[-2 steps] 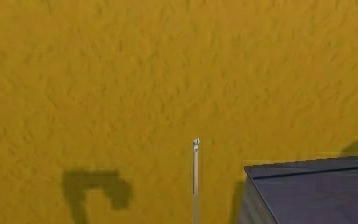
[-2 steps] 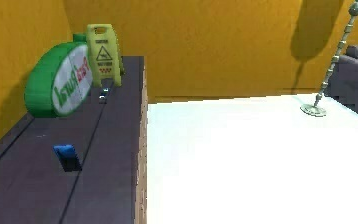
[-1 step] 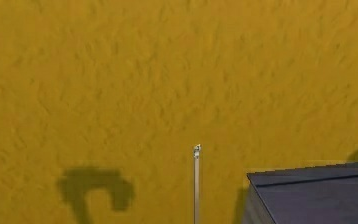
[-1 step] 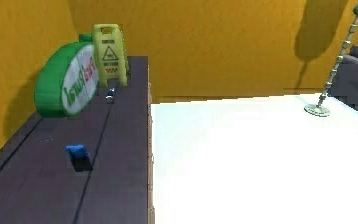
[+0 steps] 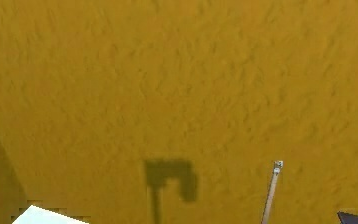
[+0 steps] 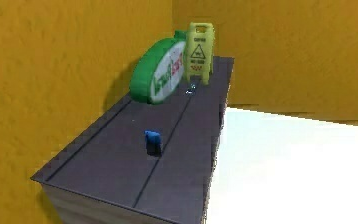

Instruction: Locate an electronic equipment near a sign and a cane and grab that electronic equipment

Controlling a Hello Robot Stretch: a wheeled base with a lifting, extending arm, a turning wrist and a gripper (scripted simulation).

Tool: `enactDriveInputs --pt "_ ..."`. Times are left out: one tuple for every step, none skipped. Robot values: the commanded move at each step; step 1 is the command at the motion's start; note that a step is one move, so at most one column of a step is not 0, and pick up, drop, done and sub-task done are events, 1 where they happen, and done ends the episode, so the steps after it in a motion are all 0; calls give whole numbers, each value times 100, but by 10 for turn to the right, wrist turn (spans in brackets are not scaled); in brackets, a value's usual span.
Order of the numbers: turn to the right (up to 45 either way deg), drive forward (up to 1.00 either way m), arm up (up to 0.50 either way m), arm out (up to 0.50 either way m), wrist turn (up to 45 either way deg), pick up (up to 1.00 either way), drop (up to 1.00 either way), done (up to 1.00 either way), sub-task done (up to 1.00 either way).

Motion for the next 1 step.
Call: enactDriveInputs --pt "0 0 50 0 0 0 0 0 0"
